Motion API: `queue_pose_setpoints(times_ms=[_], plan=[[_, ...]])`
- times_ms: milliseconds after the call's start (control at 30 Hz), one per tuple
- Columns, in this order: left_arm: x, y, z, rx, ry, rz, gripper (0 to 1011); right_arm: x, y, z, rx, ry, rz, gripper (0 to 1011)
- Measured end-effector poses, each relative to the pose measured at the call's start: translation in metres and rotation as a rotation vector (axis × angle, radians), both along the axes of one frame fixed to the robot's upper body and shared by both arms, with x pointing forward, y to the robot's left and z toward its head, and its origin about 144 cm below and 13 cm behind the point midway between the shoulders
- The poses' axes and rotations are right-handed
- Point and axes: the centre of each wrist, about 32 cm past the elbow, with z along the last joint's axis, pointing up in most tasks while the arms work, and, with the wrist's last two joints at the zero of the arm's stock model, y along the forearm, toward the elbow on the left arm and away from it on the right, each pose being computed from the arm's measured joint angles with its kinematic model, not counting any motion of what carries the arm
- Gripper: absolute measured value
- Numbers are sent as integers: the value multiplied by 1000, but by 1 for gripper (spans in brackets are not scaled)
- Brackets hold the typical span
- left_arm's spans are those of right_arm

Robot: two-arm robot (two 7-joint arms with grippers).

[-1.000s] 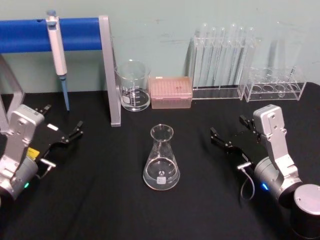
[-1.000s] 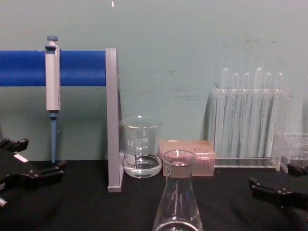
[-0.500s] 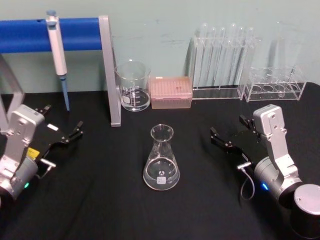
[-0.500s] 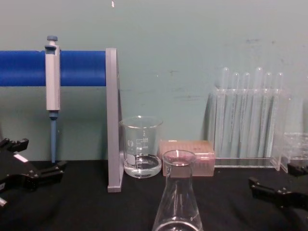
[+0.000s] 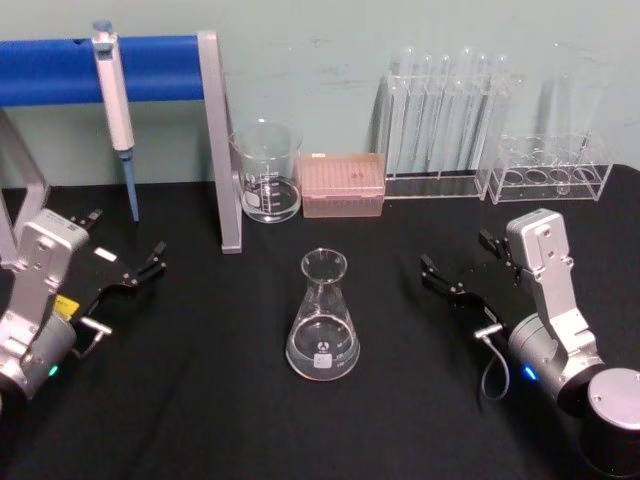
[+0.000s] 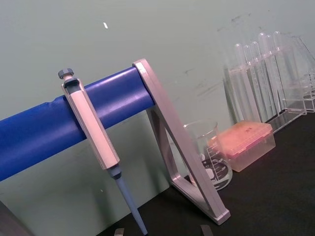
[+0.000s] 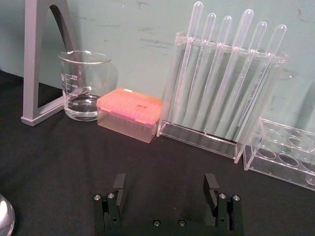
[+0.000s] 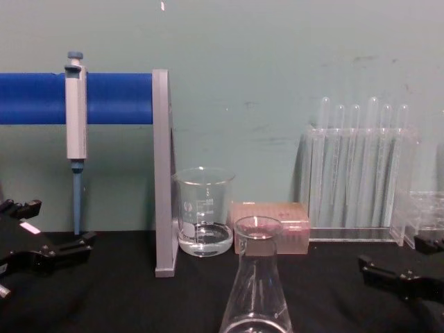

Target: Grasp the erlenmeyer flask with one hand, shake it three times, then place it back.

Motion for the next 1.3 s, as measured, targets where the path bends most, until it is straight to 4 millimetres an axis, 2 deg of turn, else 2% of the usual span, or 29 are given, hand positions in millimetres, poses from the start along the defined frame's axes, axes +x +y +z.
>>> queue_pose_setpoints(times_ms=[1300], plan=[[0, 0, 0, 0, 0, 0, 1001, 0, 0, 0, 0, 0, 0, 1000]])
